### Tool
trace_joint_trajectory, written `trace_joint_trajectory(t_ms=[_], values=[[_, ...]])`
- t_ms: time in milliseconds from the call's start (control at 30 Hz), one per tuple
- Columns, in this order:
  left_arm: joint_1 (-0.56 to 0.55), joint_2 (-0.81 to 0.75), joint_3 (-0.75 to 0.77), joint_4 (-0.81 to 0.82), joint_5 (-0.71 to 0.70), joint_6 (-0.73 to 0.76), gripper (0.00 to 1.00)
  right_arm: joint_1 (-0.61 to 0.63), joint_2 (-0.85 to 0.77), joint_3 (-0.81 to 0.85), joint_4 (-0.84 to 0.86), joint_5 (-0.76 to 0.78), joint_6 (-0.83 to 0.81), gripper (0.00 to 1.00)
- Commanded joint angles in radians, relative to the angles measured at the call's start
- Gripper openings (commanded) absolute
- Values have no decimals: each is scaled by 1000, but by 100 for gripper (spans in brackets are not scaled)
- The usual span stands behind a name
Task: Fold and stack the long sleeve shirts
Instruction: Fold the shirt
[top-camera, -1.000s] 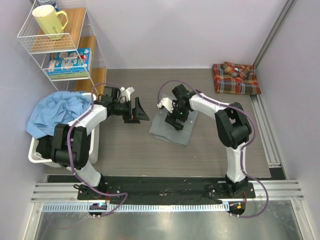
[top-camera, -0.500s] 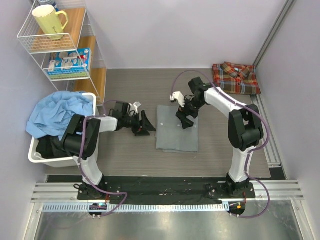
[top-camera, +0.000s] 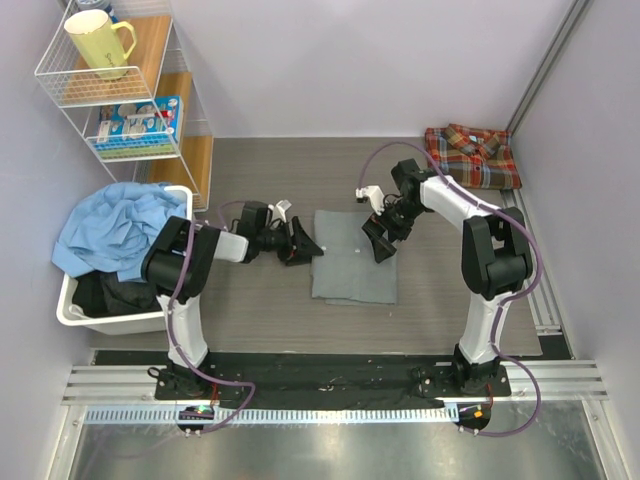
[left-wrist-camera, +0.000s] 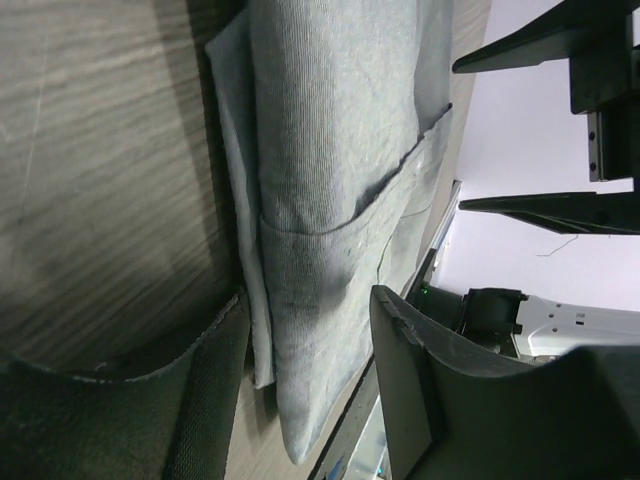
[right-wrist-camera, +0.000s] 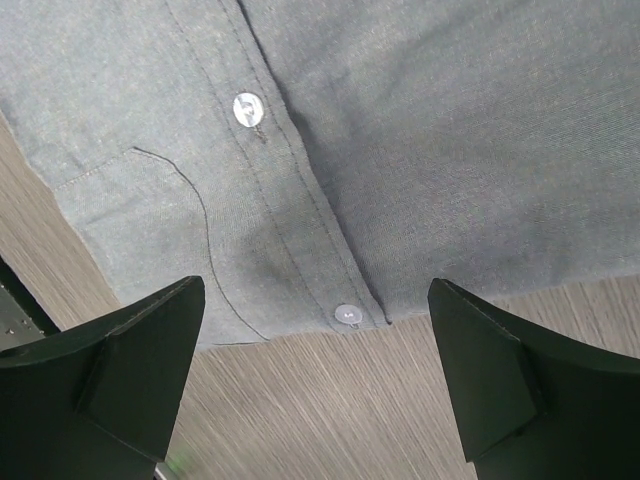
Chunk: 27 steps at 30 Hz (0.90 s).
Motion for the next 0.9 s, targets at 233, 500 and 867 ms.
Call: trace_joint_trajectory(t_ms=[233, 500, 867], values=[[-30, 99, 45, 34, -76, 32, 43, -6, 118, 25, 18, 13, 60, 98], [-10, 47, 134, -172, -117, 128, 0, -23, 87, 45, 24, 8, 120, 100], [-7, -28, 924, -1287, -590, 901, 0, -221, -22, 29, 75, -136, 387, 100]])
